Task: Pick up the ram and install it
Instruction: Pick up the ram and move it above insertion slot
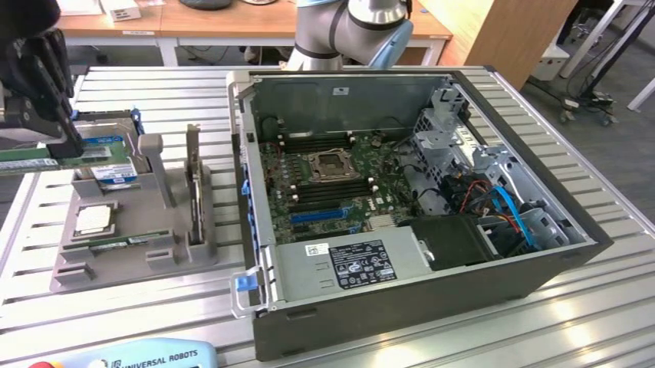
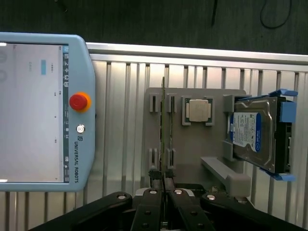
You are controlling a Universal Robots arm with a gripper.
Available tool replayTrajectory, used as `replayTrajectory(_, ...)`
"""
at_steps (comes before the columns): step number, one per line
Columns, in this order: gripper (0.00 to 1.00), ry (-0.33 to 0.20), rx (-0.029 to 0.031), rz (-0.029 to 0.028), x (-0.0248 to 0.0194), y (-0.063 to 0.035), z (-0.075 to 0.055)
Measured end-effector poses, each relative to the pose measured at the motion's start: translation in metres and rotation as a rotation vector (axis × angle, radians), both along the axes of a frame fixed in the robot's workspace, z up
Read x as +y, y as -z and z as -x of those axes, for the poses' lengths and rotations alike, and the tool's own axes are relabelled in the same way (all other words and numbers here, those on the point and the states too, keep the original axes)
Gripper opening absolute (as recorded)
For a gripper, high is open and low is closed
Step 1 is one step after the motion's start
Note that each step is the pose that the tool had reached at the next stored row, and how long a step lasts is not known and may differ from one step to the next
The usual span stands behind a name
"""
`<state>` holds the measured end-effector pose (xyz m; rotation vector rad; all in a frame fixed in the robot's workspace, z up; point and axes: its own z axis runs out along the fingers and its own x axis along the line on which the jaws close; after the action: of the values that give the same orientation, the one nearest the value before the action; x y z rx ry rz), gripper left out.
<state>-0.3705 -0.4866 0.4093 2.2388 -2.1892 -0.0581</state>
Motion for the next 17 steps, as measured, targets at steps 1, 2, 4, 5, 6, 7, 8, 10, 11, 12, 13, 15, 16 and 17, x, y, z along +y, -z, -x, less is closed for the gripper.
replayTrajectory(1, 0.12, 0.000, 0.0000, 0.0000, 0.0000, -0.0029, 0.000)
replayTrajectory(2, 0.12, 0.000, -0.0001, -0.0001, 0.0000, -0.0055, 0.000)
replayTrajectory(4, 0.12, 0.000, 0.0000, 0.0000, 0.0000, -0.0109, 0.000)
replayTrajectory(5, 0.12, 0.000, -0.0001, -0.0001, 0.0000, -0.0129, 0.000)
replayTrajectory(6, 0.12, 0.000, -0.0001, -0.0001, 0.0000, -0.0147, 0.000)
replayTrajectory(7, 0.12, 0.000, -0.0001, -0.0001, 0.0000, -0.0163, 0.000)
replayTrajectory(8, 0.12, 0.000, 0.0000, -0.0001, 0.0000, -0.0174, 0.000)
replayTrajectory(10, 0.12, 0.000, -0.0002, -0.0002, 0.0000, -0.0176, 0.000)
replayTrajectory(11, 0.12, 0.000, -0.0002, -0.0002, 0.0000, -0.0176, 0.000)
replayTrajectory(12, 0.12, 0.000, -0.0001, -0.0002, 0.0000, -0.0176, 0.000)
replayTrajectory(13, 0.12, 0.000, 0.0000, 0.0000, 0.0000, -0.0177, 0.000)
replayTrajectory(15, 0.12, 0.000, 0.0000, -0.0001, 0.0000, -0.0177, 0.000)
replayTrajectory(16, 0.12, 0.000, 0.0000, 0.0000, 0.0000, -0.0178, 0.000)
replayTrajectory(17, 0.12, 0.000, 0.0001, 0.0000, 0.0000, -0.0178, 0.000)
